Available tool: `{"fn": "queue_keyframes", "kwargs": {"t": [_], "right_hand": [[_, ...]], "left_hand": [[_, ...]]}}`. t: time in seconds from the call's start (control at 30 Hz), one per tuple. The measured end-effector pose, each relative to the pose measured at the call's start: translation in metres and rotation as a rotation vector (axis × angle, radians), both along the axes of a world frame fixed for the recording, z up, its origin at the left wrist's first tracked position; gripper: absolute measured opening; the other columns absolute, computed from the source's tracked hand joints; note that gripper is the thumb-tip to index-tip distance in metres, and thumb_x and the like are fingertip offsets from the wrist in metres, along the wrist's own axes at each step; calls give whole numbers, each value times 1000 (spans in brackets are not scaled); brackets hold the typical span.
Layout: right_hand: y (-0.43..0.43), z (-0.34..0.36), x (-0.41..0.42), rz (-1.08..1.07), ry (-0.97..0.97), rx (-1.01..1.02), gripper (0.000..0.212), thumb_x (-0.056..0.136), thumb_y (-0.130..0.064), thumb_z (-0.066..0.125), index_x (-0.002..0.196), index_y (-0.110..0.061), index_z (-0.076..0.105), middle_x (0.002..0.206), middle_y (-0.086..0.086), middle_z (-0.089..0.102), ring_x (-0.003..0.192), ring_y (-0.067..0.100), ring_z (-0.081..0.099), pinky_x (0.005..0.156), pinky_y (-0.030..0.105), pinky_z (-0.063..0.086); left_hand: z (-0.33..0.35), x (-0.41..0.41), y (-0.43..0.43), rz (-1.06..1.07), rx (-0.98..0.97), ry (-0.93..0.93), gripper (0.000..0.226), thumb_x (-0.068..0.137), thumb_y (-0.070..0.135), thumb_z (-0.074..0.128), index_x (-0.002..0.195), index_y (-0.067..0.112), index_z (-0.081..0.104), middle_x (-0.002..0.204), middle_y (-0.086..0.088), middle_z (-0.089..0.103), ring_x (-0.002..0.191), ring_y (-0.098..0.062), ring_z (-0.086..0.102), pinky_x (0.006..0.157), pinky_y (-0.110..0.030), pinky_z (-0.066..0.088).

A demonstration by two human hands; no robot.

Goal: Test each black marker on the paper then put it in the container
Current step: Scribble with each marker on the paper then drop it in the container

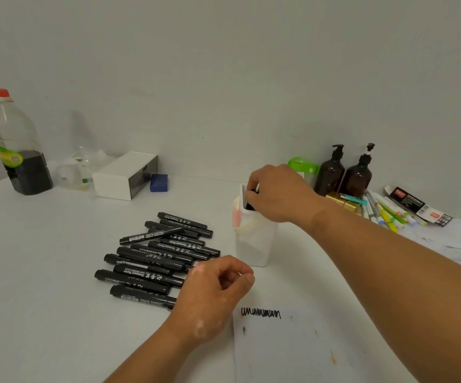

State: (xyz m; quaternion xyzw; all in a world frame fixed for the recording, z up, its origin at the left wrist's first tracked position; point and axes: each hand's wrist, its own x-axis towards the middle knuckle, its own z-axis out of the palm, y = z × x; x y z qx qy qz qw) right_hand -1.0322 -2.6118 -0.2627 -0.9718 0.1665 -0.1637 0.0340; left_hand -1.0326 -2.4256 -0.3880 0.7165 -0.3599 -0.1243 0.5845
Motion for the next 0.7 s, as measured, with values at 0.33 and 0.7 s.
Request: {"fn": "queue_keyframes", "kwargs": {"t": [0.33,0.7], "right_hand": [[3,-20,3,27,76,15,36,100,-40,45,94,-20,73,87,1,69,82,24,59,71,33,41],[3,10,-28,23,-131,147,28,99,-37,50,97,-24,75,94,-4,76,90,23,67,81,37,55]], "left_hand": [[-1,1,0,-16,-2,-6,6,88,28,73,83,31,75,64,12,62,59,-2,55,57,-15,47],[-2,2,0,-6,15,-38,7,88,28,72,83,31,75,73,-3,67,61,-6,56,62,-25,52]]}}
